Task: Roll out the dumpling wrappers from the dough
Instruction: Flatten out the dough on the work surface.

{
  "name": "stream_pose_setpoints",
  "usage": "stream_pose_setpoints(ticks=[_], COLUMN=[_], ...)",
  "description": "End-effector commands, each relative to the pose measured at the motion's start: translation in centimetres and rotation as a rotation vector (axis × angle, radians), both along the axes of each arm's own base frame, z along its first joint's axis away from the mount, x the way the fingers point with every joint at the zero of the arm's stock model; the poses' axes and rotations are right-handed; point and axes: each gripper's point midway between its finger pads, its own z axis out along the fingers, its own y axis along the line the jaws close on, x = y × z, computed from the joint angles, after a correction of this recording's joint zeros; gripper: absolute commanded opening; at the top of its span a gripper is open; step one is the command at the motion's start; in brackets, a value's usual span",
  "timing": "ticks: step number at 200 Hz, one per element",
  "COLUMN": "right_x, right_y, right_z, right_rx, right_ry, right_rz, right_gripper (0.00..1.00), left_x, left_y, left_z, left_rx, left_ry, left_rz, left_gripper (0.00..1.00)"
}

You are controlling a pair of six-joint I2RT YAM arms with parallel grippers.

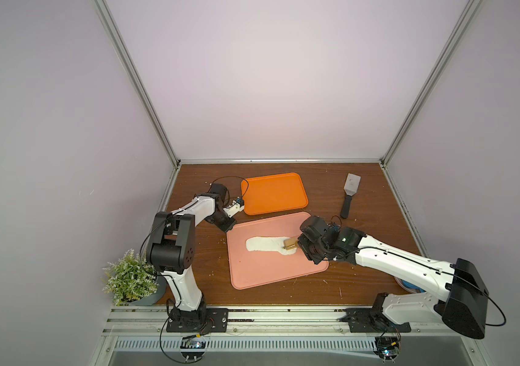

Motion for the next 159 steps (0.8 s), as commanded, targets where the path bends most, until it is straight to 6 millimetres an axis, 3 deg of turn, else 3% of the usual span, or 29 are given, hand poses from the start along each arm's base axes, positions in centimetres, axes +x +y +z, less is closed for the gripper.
stream_pose_setpoints(ticks=[1,55,93,122,159], right_x=[-0.6,-2.3,-1.5,1.0,3.9], right_y=[-3.3,-5.0,-4.7,-3.6,-1.3], right_z=[-3.9,-8.2,-10.6,-8.5,-2.1], right_rx=[-0.091,-0.197,-0.173,-0.161,-0.109], right_ry=[0.078,0.209,0.222,0.129,-0.016], right_rz=[-0.119,-0.129,-0.119,-0.098,-0.031], right_gripper=[0.0,0.0,0.0,0.0,0.0], left_x=[-3.2,-3.1,-3.2,-3.2,-3.2], left_y=[0.7,0.7,0.8,0.8,0.8], left_z=[-6.6,-6.6,-6.5,-6.6,-6.6], left_rx=[0.055,0.056,0.056,0.057,0.055], left_ry=[0.155,0.153,0.152,0.155,0.154], left_rz=[0.008,0.009,0.008,0.009,0.01], left_gripper=[0.0,0.0,0.0,0.0,0.0])
